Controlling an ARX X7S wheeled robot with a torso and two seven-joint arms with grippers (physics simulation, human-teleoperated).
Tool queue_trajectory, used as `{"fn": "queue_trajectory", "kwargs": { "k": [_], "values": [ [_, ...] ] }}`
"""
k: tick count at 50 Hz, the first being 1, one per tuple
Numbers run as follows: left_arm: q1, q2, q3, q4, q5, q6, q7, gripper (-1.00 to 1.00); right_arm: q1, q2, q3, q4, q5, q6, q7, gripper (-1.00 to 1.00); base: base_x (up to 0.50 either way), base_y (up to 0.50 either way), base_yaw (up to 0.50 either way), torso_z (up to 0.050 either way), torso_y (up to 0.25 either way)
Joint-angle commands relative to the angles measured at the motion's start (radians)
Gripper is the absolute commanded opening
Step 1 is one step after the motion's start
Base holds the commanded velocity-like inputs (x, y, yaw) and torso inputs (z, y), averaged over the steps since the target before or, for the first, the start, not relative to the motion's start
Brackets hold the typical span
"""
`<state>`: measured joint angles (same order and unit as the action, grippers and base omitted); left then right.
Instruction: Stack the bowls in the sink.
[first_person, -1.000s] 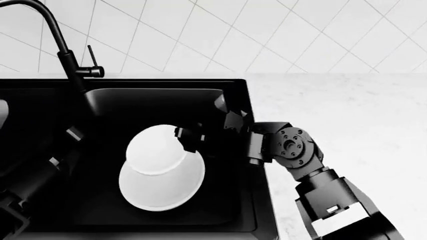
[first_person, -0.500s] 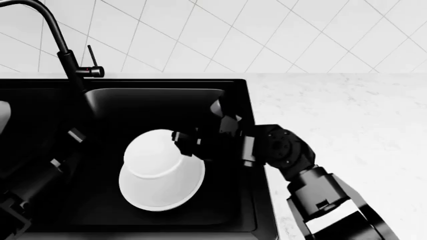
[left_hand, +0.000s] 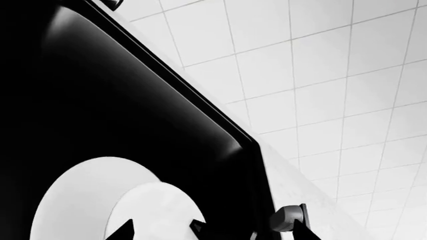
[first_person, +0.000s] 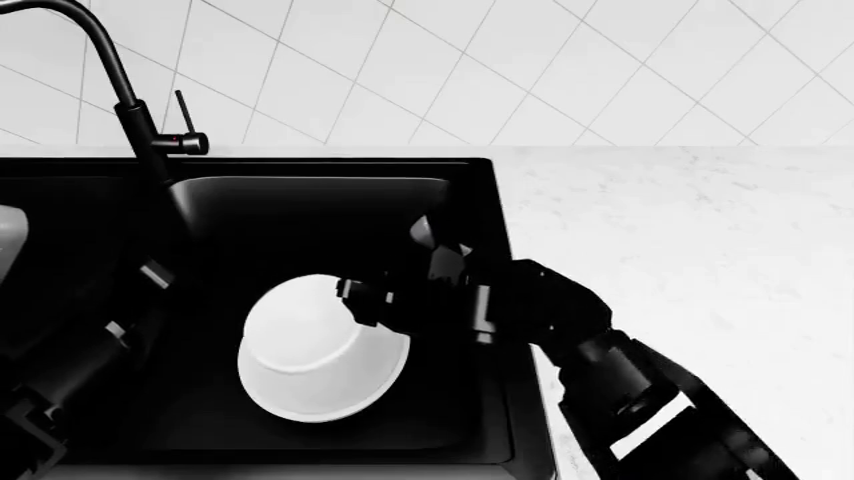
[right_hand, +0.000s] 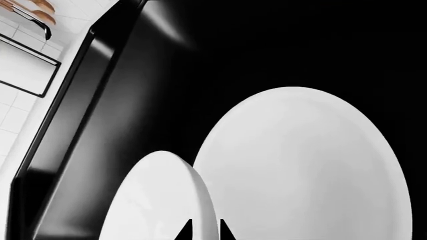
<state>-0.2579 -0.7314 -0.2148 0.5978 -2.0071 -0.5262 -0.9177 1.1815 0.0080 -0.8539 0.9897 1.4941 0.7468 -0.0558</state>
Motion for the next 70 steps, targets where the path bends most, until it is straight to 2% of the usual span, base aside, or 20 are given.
{"fn": "queue_trajectory", "kwargs": {
  "k": [1, 13, 31, 55, 70],
  "values": [
    [0.003, 0.002, 0.003, 0.000, 0.002, 0.002, -0.001, 1.00, 0.038, -0.007, -0.182, 0.057, 0.159, -0.083, -0.055, -1.00, 0.00, 0.00, 0.00, 0.000, 0.000],
    [0.016, -0.001, -0.008, 0.016, -0.004, 0.008, -0.008, 1.00, 0.059, -0.007, -0.365, 0.085, 0.293, -0.149, -0.087, -1.00, 0.00, 0.00, 0.00, 0.000, 0.001],
    [0.026, -0.002, -0.015, 0.015, 0.000, 0.013, -0.002, 1.00, 0.076, -0.007, -0.566, 0.088, 0.444, -0.215, -0.110, -1.00, 0.00, 0.00, 0.00, 0.000, 0.000],
    [0.037, -0.002, -0.017, 0.024, -0.006, 0.019, -0.007, 1.00, 0.080, -0.008, -0.721, 0.096, 0.542, -0.275, -0.132, -1.00, 0.00, 0.00, 0.00, 0.000, 0.000],
    [0.049, -0.003, -0.026, 0.027, -0.003, 0.024, -0.005, 1.00, 0.076, -0.008, -0.765, 0.099, 0.566, -0.295, -0.136, -1.00, 0.00, 0.00, 0.00, 0.000, 0.000]
  ]
}}
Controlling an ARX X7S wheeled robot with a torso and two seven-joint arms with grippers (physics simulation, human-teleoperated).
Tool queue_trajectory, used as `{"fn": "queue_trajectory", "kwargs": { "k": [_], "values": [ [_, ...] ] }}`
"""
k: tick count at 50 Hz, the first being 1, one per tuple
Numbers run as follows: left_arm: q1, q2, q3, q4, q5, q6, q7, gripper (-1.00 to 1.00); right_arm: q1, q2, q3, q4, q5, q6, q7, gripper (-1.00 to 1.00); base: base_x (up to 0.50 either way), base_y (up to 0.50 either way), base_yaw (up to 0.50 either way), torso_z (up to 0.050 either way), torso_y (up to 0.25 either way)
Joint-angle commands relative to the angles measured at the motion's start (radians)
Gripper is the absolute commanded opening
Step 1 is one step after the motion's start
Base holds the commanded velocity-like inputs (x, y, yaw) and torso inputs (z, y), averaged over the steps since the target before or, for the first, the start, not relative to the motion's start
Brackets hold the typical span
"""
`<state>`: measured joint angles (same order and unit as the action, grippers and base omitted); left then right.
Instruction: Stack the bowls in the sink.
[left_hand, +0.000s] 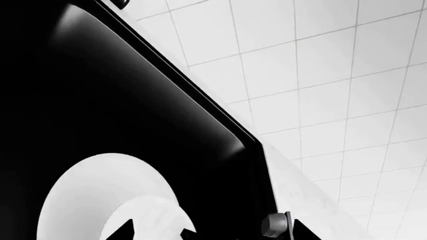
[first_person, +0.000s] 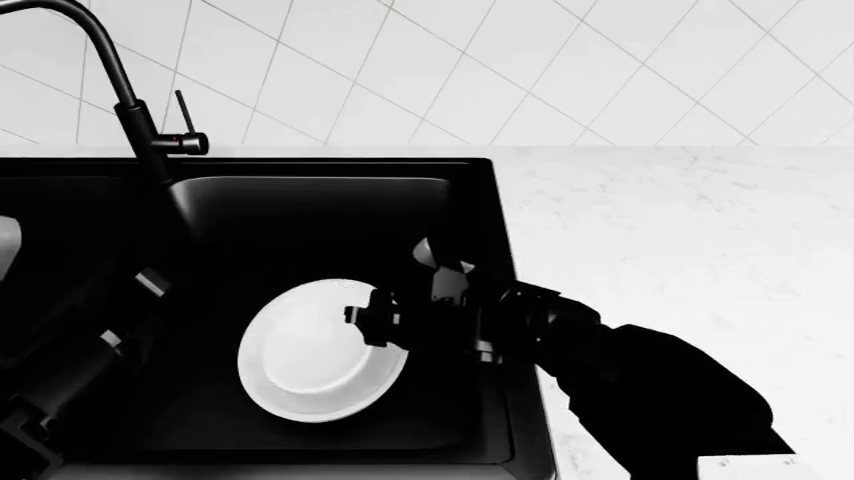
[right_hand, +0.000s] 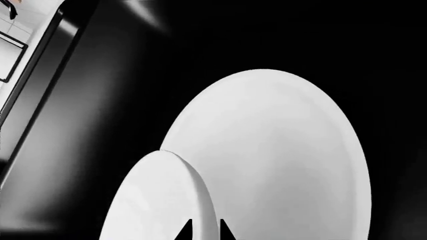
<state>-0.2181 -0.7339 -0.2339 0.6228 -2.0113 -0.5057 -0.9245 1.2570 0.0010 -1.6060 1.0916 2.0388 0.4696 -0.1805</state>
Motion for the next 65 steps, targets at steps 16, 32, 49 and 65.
{"fn": "queue_trajectory", "kwargs": {
  "k": [16, 32, 49, 65],
  "values": [
    [0.028, -0.002, -0.024, 0.011, -0.001, 0.010, 0.006, 1.00, 0.000, -0.001, -0.016, -0.009, 0.008, -0.026, -0.008, -1.00, 0.00, 0.00, 0.00, 0.001, 0.000],
    [0.005, 0.001, -0.002, 0.008, -0.001, 0.008, 0.005, 1.00, 0.013, -0.001, -0.022, -0.027, -0.083, -0.055, -0.029, 1.00, 0.00, 0.00, 0.00, 0.000, 0.001],
    [-0.022, -0.004, 0.012, 0.027, -0.012, 0.011, -0.012, 1.00, 0.023, 0.103, 0.020, -0.244, -0.077, -0.097, 0.062, 1.00, 0.00, 0.00, 0.00, 0.000, 0.000],
    [-0.083, -0.005, 0.061, 0.043, -0.023, 0.003, -0.036, 1.00, 0.029, 0.327, 0.113, -0.655, -0.068, -0.226, 0.249, 1.00, 0.00, 0.00, 0.00, 0.000, 0.000]
  ]
}}
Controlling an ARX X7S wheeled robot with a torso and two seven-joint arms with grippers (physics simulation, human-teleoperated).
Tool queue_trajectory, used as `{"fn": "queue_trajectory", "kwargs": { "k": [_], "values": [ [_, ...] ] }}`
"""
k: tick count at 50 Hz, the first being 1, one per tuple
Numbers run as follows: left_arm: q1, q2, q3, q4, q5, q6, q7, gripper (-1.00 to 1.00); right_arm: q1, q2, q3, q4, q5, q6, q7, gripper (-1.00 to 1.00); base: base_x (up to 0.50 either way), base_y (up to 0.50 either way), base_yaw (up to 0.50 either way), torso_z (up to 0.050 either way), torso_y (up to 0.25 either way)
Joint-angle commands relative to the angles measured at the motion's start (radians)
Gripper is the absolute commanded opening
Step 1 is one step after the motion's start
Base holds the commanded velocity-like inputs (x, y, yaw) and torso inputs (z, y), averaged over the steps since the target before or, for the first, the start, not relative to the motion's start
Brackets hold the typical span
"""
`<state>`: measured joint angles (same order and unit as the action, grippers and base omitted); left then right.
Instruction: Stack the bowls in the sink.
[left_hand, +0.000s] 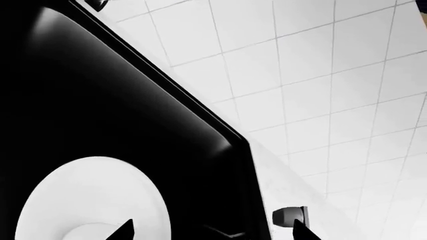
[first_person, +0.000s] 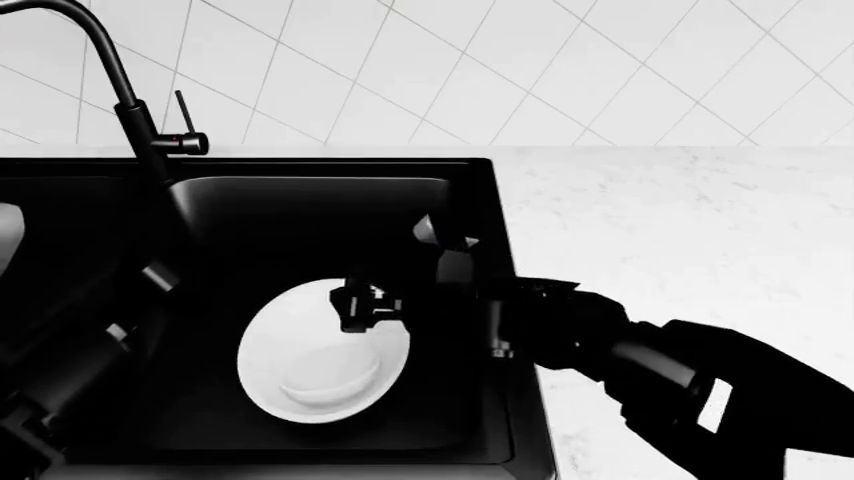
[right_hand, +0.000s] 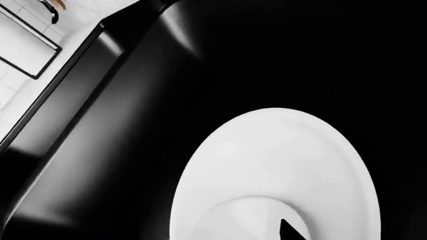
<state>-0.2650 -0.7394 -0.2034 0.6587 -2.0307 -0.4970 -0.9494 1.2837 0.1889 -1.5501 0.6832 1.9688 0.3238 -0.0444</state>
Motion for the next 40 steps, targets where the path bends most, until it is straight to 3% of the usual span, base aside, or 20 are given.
{"fn": "queue_trajectory", "kwargs": {
  "k": [1, 25, 35, 40],
  "values": [
    [-0.035, -0.002, 0.028, 0.013, -0.010, -0.004, -0.015, 1.00, 0.003, 0.154, 0.064, -0.269, 0.004, -0.087, 0.123, 1.00, 0.00, 0.00, 0.00, 0.000, 0.000],
    [-0.089, 0.006, 0.090, 0.013, 0.010, -0.029, -0.011, 1.00, -0.058, 0.503, 0.201, -0.819, -0.065, -0.332, 0.386, 1.00, 0.00, 0.00, 0.00, 0.000, 0.000],
    [-0.116, 0.012, 0.118, 0.017, 0.041, -0.044, -0.007, 1.00, -0.187, 0.725, 0.279, -1.138, -0.135, -0.542, 0.517, 1.00, 0.00, 0.00, 0.00, 0.000, 0.000],
    [-0.134, 0.016, 0.138, 0.022, 0.058, -0.057, -0.001, 1.00, -0.239, 0.785, 0.304, -1.218, -0.208, -0.640, 0.575, 1.00, 0.00, 0.00, 0.00, 0.000, 0.000]
  ]
}}
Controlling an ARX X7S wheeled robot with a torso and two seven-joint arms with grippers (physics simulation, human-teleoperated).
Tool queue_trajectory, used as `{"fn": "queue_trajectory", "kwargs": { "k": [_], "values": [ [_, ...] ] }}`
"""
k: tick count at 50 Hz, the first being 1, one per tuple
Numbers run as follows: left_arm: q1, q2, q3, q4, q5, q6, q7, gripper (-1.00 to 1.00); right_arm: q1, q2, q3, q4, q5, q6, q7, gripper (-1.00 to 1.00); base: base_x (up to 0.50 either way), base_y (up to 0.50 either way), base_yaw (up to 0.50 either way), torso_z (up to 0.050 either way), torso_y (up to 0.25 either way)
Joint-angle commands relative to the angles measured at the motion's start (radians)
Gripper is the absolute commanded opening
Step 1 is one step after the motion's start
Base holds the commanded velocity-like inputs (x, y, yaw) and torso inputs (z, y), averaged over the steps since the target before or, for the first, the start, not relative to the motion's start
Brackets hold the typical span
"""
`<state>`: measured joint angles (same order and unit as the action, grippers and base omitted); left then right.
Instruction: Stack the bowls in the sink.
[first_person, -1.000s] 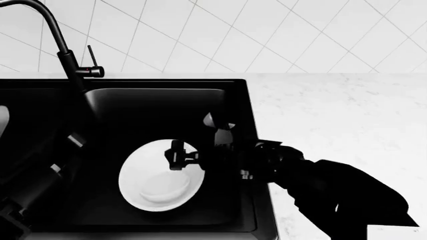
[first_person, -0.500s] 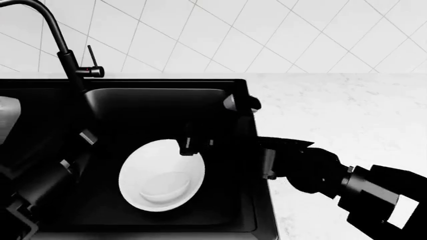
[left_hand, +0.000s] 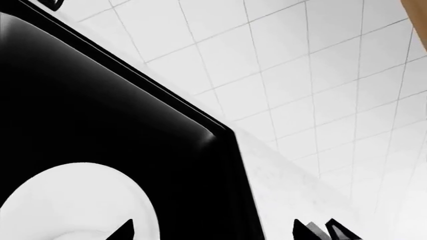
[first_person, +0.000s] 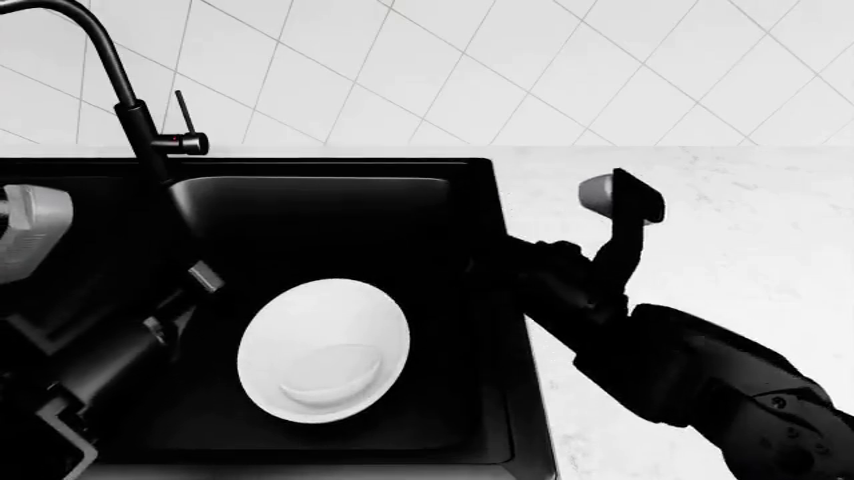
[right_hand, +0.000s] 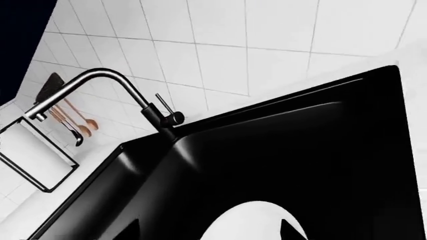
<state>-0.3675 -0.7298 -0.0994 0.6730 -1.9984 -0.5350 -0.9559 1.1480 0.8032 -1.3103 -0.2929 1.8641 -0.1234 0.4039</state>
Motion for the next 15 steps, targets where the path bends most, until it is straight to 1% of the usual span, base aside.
{"fn": "queue_trajectory", "kwargs": {
  "k": [1, 3, 9, 15],
  "values": [
    [-0.035, 0.007, 0.036, 0.007, 0.028, -0.020, 0.007, 1.00, -0.113, 0.184, 0.067, -0.256, -0.112, -0.206, 0.133, 1.00, 0.00, 0.00, 0.00, 0.000, 0.000],
    [-0.045, 0.013, 0.046, 0.001, 0.029, -0.023, 0.011, 1.00, -0.158, 0.231, 0.074, -0.307, -0.149, -0.263, 0.159, 1.00, 0.00, 0.00, 0.00, 0.000, 0.000],
    [-0.053, 0.027, 0.059, -0.004, 0.046, -0.025, 0.024, 1.00, -0.213, 0.328, 0.091, -0.408, -0.215, -0.342, 0.199, 1.00, 0.00, 0.00, 0.00, 0.000, 0.000],
    [-0.061, 0.028, 0.058, 0.015, 0.074, -0.031, 0.036, 1.00, -0.211, 0.311, 0.105, -0.392, -0.265, -0.366, 0.233, 1.00, 0.00, 0.00, 0.00, 0.000, 0.000]
  ]
}}
